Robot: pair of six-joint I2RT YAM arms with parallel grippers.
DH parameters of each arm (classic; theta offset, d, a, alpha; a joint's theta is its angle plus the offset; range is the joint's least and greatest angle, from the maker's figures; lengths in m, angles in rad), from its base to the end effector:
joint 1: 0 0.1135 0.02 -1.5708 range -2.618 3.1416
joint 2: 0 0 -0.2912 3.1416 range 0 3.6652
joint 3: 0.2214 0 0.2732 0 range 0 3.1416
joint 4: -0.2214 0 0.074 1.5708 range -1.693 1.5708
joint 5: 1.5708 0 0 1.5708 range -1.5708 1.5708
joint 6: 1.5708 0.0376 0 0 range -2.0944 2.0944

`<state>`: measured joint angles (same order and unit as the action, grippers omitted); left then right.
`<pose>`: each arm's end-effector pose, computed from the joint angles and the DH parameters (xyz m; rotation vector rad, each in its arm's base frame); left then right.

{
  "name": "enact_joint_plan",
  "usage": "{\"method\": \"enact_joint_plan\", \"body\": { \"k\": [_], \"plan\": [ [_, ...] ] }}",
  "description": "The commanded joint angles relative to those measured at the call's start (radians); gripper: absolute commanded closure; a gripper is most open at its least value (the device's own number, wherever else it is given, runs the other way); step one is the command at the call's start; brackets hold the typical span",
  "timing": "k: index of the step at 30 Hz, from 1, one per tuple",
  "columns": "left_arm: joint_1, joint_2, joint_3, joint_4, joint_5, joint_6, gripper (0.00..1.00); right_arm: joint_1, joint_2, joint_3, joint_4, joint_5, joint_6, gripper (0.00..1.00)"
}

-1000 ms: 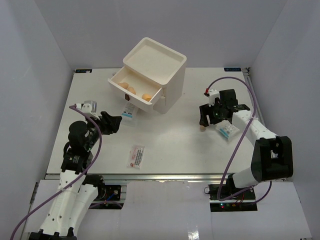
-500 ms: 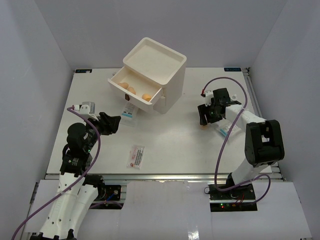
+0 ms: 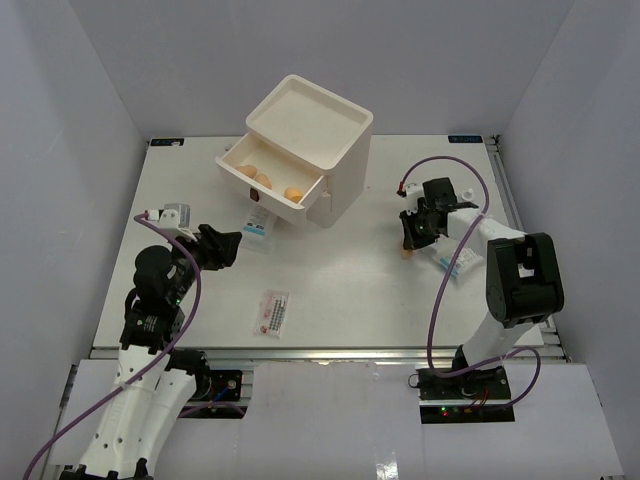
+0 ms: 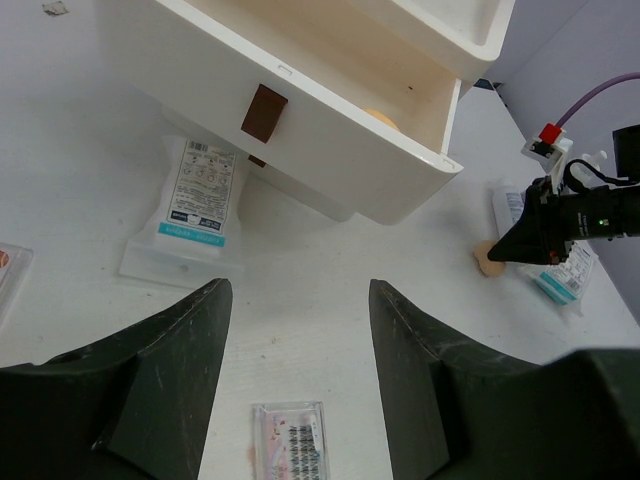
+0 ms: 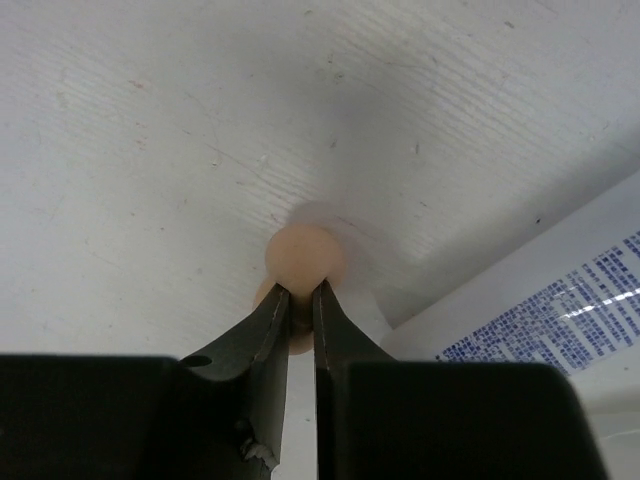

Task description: Organize the makeup

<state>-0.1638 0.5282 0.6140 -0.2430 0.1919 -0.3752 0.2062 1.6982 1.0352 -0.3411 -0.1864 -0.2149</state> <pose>0.1354 -0.0297 0.3255 -0.0416 1.7575 -0.5609 0.3544 0.0813 0.1920 -0.6043 2.4936 0.2365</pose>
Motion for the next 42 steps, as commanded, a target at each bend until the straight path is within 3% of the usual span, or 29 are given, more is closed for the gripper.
{"method": "enact_joint_plan", "body": {
  "k": [1,5,10,16,23,26,33,42],
  "plan": [
    [0.004,-0.002,-0.007,0.009,0.015,-0.005,0.32,0.006,-0.12,0.068,-0.056,-0.13,-0.109,0.9],
    [0.003,0.007,-0.007,0.014,0.035,-0.004,0.32,0.035,-0.235,0.166,-0.146,-0.37,-0.265,0.9],
    [0.003,0.033,-0.01,0.024,0.066,0.0,0.32,0.161,-0.237,0.384,-0.236,-0.482,-0.335,0.9],
    [0.003,0.069,-0.017,0.042,0.114,0.007,0.32,0.35,-0.063,0.764,-0.229,-0.438,-0.259,0.85],
    [0.003,0.111,-0.015,0.053,0.162,0.012,0.32,0.47,0.146,1.002,-0.108,-0.328,-0.148,0.79],
    [0.003,0.143,-0.01,0.067,0.188,-0.006,0.32,0.494,0.214,1.038,-0.079,-0.263,-0.13,0.73],
    [0.003,0.241,-0.008,0.121,0.224,-0.105,0.33,0.5,0.314,1.057,-0.033,-0.14,-0.144,0.41],
    [0.003,0.366,0.008,0.222,0.196,-0.21,0.35,0.498,0.189,1.024,-0.03,-0.115,-0.209,0.26]
  ]
}}
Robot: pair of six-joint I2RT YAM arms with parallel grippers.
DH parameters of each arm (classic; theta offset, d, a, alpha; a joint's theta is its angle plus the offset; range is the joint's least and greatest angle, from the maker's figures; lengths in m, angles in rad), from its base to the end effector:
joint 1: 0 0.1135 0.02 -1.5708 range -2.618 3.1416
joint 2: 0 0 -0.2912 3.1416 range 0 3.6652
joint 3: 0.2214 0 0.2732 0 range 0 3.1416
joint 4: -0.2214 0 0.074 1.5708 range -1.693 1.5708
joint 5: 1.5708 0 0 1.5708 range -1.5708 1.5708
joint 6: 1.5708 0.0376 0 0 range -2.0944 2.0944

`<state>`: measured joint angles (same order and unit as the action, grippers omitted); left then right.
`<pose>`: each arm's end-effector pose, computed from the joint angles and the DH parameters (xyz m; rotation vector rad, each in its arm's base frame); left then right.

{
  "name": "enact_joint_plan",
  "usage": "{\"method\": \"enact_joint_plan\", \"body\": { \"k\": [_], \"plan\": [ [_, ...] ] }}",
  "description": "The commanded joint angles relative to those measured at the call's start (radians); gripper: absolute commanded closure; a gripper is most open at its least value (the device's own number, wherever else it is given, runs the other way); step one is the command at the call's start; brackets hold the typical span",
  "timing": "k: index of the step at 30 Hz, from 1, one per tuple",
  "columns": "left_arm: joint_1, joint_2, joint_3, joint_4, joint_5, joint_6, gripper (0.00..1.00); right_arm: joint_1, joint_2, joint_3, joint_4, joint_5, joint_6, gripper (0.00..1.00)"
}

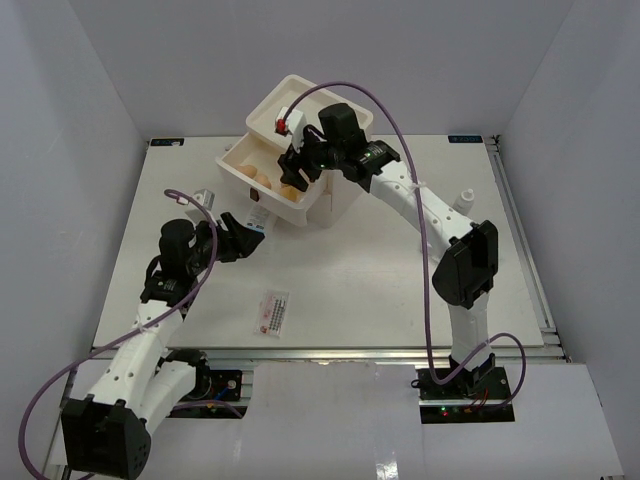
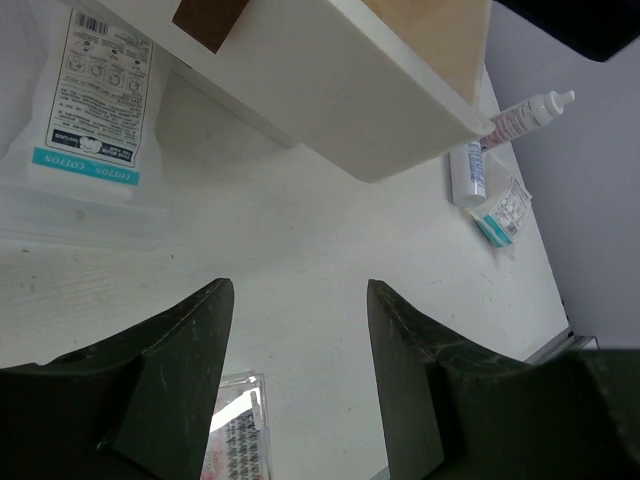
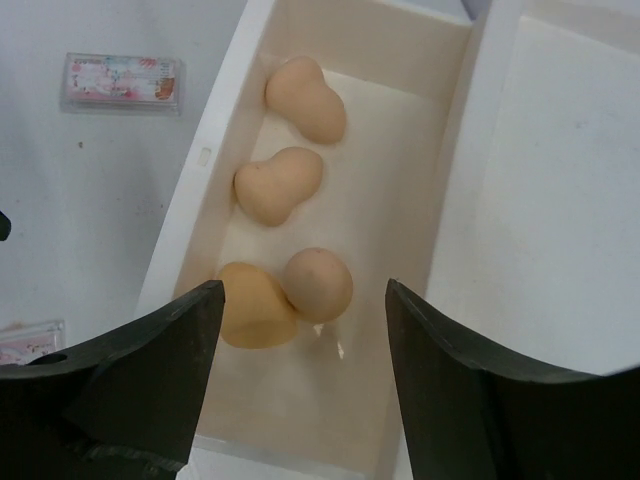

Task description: Organize the makeup

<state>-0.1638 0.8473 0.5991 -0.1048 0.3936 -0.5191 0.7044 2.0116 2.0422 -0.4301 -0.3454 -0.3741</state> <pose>0.1973 -0.0472 0.2868 -0.0784 1.9845 -0.8289 0.3801 0.3397 0.4024 -1.2094 1.5764 0.5548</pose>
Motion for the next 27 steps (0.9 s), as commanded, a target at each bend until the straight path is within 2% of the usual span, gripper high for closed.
{"method": "enact_joint_plan", "body": {
  "k": [1,6,12,27],
  "plan": [
    [0.003,0.072,0.027,0.095,-0.005,-0.073,0.36,0.0,-0.141,0.002,0.059,0.055,-0.073,0.25],
    [0.003,0.2,0.07,0.143,-0.042,-0.078,0.38,-0.003,-0.146,-0.064,0.078,0.14,-0.109,0.25],
    [0.004,0.278,0.132,0.165,-0.061,-0.06,0.38,-0.006,-0.083,-0.061,0.116,0.229,-0.135,0.29],
    [0.003,0.343,0.194,0.149,-0.12,-0.007,0.39,-0.025,-0.021,-0.066,0.121,0.224,-0.122,0.39]
  ]
}}
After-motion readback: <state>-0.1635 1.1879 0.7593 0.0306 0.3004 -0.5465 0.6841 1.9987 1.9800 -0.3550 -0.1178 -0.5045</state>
